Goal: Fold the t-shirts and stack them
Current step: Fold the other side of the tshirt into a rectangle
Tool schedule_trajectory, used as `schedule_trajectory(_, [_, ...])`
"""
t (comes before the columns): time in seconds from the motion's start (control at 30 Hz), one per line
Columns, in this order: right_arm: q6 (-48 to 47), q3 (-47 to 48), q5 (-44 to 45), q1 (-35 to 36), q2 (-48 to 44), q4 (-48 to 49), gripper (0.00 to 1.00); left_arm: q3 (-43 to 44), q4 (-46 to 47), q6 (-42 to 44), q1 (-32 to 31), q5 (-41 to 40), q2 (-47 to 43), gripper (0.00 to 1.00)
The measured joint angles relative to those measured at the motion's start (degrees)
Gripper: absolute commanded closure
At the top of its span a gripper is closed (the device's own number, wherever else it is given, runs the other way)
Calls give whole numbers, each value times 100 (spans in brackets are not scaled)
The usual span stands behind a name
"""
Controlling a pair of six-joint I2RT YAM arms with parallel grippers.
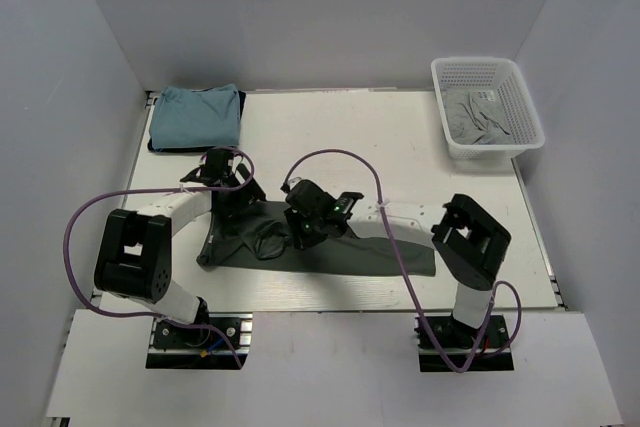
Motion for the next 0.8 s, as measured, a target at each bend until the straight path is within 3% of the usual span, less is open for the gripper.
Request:
schedule_trajectory(0.23, [-501, -173, -431, 63, -743, 682, 50, -2, -63, 4, 13, -33, -33, 0])
schedule_trajectory(0.43, [-743, 490, -892, 13, -46, 1209, 47, -2, -140, 9, 24, -74, -57, 0])
schedule_trajectory(0.53, [-761, 573, -1191, -28, 302, 1401, 40, -7, -153, 17, 24, -74, -63, 0])
schedule_trajectory(0.57, [-776, 577, -1252, -48, 369, 1416, 31, -7, -153, 31, 24, -74, -63, 0])
schedule_trajectory(0.8, [-774, 671, -1917, -363, 660, 1471, 30, -13, -162, 52, 24, -72, -70, 0])
